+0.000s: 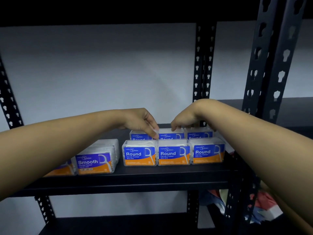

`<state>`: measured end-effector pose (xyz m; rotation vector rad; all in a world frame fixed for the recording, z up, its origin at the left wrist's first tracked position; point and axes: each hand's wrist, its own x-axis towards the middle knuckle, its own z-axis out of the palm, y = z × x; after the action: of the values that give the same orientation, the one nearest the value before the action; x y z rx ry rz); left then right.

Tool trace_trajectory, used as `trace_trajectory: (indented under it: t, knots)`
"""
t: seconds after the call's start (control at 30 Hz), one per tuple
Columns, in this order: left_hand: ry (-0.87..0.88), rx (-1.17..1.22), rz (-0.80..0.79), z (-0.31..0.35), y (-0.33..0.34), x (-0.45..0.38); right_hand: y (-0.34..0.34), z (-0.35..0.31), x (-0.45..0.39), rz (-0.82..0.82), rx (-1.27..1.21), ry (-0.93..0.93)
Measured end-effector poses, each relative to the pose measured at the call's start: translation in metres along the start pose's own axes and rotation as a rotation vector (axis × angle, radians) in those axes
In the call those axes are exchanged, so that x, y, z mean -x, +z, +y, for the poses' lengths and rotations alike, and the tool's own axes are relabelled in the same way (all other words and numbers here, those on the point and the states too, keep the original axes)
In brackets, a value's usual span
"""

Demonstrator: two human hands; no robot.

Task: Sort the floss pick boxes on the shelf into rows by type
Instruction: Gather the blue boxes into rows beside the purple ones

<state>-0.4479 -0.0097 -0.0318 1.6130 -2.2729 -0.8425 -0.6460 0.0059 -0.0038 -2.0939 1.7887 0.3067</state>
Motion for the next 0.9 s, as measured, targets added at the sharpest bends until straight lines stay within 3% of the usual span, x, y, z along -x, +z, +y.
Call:
trace_trajectory:
  t: [0.67,0.9]
  knots:
    - [0.066,0.055,-0.066,0.015,0.012,0.019,0.005,0.008,0.032,-0.021,0.062,-0.003]
    - [0.035,-0.085,0.049,0.029,0.024,0.022,0.007,0.014,0.028,-0.027,0.087,0.038]
